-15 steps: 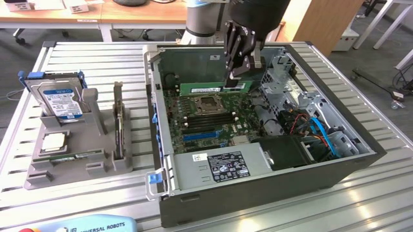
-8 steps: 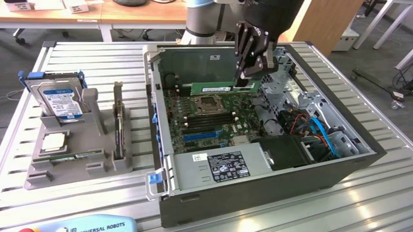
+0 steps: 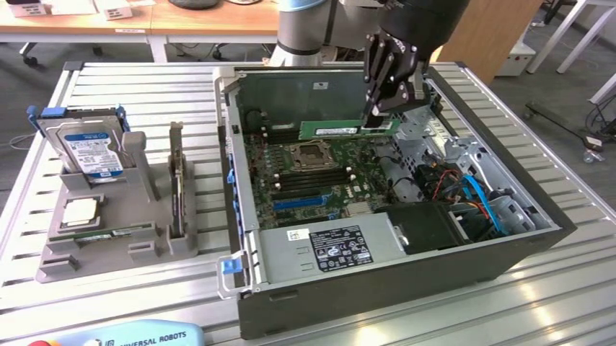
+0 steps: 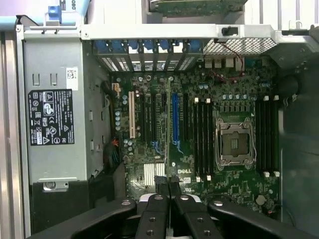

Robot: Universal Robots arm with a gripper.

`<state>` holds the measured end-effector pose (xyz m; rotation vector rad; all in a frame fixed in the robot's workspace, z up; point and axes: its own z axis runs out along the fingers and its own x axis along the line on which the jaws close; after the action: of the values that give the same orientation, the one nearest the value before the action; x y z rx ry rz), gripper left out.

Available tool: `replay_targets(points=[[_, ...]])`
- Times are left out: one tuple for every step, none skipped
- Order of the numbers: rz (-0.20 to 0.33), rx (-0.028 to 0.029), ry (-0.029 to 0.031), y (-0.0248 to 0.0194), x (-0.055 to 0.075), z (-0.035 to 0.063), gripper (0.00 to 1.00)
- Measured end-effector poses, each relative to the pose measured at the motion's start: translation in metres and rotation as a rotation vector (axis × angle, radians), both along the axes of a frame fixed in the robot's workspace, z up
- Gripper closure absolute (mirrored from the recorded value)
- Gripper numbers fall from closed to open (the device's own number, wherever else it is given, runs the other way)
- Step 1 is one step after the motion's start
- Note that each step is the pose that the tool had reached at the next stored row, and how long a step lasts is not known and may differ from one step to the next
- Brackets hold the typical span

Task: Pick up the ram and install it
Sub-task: 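Pick up the ram and move it above insertion slot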

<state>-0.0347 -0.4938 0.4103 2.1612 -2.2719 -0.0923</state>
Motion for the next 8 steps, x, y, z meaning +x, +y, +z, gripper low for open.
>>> replay_targets(points=[[0.000, -0.0001, 0.0001, 0.0004, 0.0024, 0.0000, 0.89], [0.000, -0.0001, 0.0000, 0.0009, 0.0042, -0.0001, 0.89], [0.000, -0.0001, 0.0000, 0.0015, 0.0052, -0.0001, 0.89], [0.000, 0.0000, 0.0000, 0.0021, 0.0054, -0.0002, 0.89], [0.000, 0.0000, 0.0000, 0.0029, 0.0054, -0.0002, 0.89], [0.000, 0.0000, 0.0000, 0.0041, 0.0054, -0.0003, 0.89], [0.000, 0.0000, 0.0000, 0.0057, 0.0054, -0.0004, 0.89], [0.000, 0.0000, 0.0000, 0.0076, 0.0055, -0.0005, 0.89]])
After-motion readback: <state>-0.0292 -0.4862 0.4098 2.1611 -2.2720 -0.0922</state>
